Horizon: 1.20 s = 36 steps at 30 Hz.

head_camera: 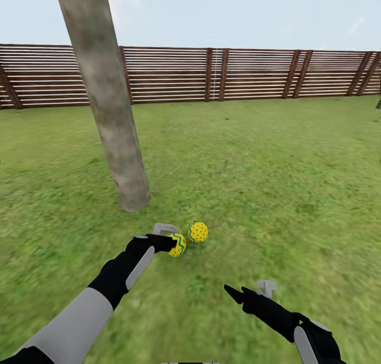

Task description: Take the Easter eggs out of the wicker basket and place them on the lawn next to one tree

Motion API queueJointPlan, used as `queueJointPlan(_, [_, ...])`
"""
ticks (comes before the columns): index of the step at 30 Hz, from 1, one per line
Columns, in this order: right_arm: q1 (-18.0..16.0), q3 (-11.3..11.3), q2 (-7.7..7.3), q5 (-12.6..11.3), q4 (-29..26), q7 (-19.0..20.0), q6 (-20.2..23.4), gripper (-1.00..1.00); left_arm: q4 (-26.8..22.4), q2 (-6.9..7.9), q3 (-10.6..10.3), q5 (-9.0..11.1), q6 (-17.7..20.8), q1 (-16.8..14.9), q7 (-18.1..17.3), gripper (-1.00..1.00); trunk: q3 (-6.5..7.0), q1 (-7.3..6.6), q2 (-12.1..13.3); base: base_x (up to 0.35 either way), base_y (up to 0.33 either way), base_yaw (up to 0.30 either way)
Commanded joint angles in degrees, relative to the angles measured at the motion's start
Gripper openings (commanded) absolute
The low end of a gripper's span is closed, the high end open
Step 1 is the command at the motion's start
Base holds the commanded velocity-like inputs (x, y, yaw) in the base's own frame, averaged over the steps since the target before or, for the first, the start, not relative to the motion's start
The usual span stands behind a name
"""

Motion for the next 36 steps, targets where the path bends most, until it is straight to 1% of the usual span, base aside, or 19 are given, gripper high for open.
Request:
queueJointPlan(1, [0.0,-0.1,0.00,-0.4,0.0,0.1,0.4,1.00,0.2,0.02,-0.1,0.6,0.2,0.0,0.5,1.00,0.18,-0.03,0.0,0.000,0.000,0.000])
queueJointPlan(10, [0.0,-0.1,0.00,-0.4,0.1,0.1,0.4,1.00,1.8,-0.02,-0.1,0.6,0.1,0.0,0.6,1.00,2.17,-0.27,0.1,0.000,0.000,0.000])
queueJointPlan(34, [-0.1,-0.1,0.00,-0.4,0.5,0.1,0.4,1.00,2.0,0.00,-0.1,0.6,0.1,0.0,0.7,1.00,7.49,-0.89,0.4,0.000,0.000,0.000])
queueJointPlan(36, [-0.1,-0.1,0.00,-0.4,0.5,0.1,0.4,1.00,2.0,0.00,-0.1,0.6,0.1,0.0,0.6,1.00,7.49,-0.89,0.4,0.000,0.000,0.000])
